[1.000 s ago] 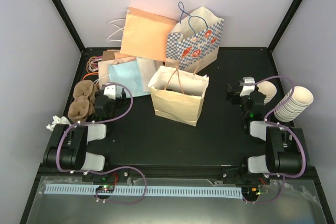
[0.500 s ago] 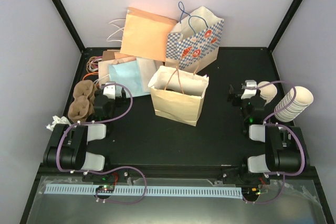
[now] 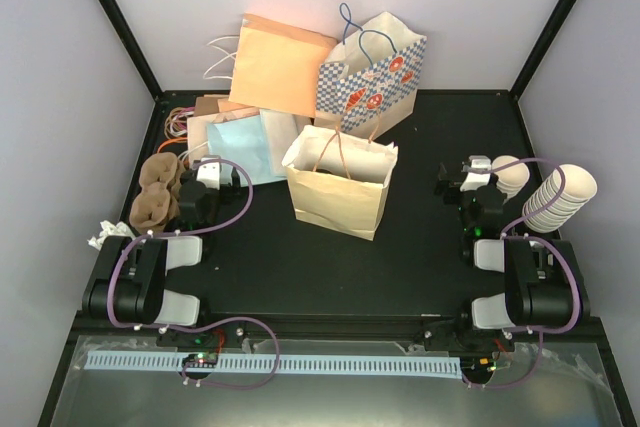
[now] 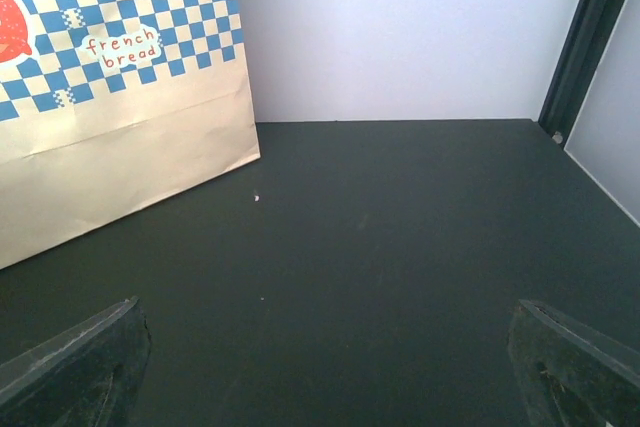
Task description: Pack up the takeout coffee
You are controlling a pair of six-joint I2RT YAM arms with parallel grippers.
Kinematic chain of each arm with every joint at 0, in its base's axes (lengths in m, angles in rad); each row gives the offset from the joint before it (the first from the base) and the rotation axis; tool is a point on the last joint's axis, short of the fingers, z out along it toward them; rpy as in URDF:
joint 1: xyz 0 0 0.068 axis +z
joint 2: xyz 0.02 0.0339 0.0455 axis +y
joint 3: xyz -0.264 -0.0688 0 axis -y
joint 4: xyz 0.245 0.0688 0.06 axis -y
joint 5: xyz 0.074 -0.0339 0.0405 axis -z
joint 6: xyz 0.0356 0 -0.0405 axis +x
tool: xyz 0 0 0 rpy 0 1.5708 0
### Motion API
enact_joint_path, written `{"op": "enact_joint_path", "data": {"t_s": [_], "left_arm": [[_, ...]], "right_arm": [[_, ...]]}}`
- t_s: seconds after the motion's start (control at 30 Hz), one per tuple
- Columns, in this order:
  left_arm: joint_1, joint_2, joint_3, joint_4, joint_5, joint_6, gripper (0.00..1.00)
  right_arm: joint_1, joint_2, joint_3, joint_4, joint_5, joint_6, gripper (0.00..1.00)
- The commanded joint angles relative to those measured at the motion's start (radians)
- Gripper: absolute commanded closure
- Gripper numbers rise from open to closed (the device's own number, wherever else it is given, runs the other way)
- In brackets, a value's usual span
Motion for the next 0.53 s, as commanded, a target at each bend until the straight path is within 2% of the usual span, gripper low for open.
{"op": "enact_joint_path", "data": {"t_s": [0.0, 0.5], "left_arm": [[0.006, -0.006, 0.014, 0.048, 0.02, 0.009, 0.01], [0.006, -0.006, 0.014, 0.049, 0.02, 0.009, 0.01]], "right_arm": [[-0.003, -0.007, 0.01, 0.052, 0.023, -0.002, 0.0], [0.008, -0.002, 0.032, 0.02, -0.005, -0.029, 0.0]]}}
